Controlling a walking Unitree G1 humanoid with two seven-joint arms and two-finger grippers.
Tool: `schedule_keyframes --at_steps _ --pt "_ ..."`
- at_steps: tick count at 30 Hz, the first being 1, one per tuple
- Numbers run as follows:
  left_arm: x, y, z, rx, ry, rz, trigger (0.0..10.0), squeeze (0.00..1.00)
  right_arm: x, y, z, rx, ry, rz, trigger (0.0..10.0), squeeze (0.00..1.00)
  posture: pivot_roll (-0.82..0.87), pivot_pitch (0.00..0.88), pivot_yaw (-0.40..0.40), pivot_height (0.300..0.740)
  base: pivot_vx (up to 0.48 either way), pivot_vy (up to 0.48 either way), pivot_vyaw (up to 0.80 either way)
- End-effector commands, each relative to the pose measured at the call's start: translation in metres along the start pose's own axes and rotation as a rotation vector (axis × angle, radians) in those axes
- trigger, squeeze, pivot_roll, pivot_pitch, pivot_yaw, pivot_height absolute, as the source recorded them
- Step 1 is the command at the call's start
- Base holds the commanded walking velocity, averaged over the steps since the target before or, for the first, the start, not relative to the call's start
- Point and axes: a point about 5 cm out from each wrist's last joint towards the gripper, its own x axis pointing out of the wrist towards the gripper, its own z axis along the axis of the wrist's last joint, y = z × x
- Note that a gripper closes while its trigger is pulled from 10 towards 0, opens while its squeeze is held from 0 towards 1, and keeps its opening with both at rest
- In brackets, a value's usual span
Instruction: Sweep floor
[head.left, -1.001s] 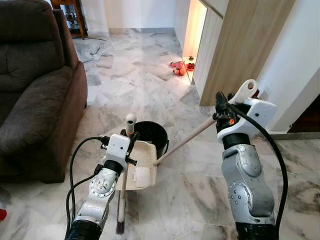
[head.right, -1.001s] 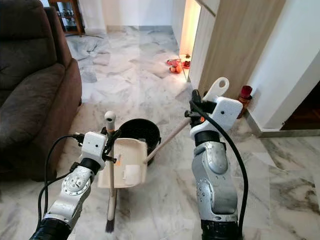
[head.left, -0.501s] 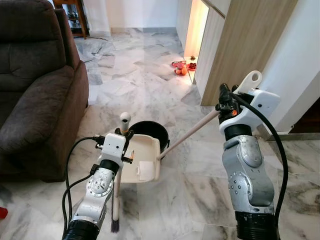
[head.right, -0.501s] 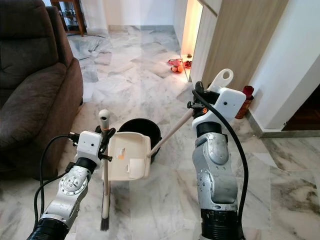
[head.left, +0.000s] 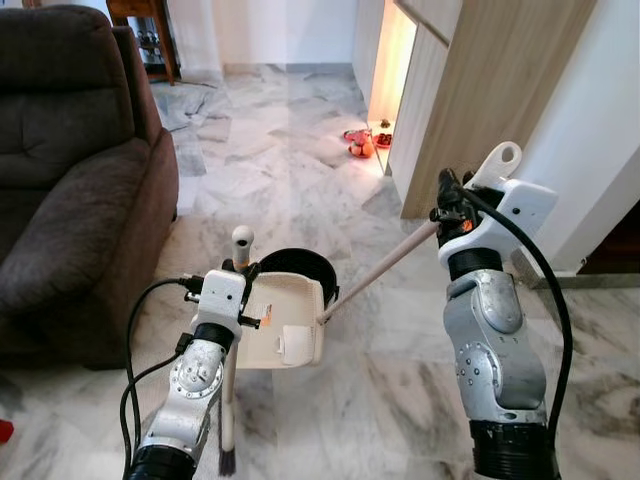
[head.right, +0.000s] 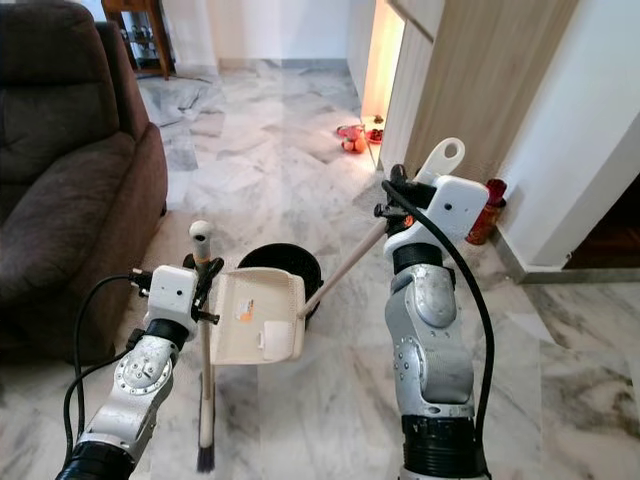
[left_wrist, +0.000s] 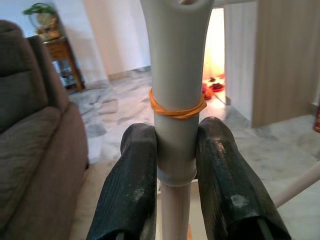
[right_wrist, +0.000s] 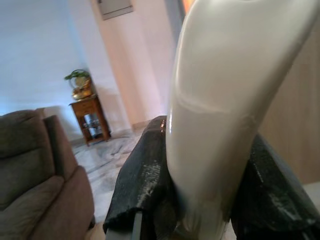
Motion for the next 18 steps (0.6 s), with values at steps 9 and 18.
schedule_keyframes --at_steps 9,18 --pt "0.0037 0.0019 0.0125 0.034 -0.068 0.01 10.0 0.0 0.0046 0.0076 0.0128 0.026 -0.068 0.036 10.0 0.0 0.11 0.0 -0.026 0.74 0.326 0.0 0.1" --pt "0.0041 0.0025 0.0135 0.035 -0.073 0.016 10.0 0.0 0.0047 0.0099 0.0125 0.033 -0.07 0.05 10.0 0.0 0.12 0.0 -0.027 0.74 0.35 0.0 0.2"
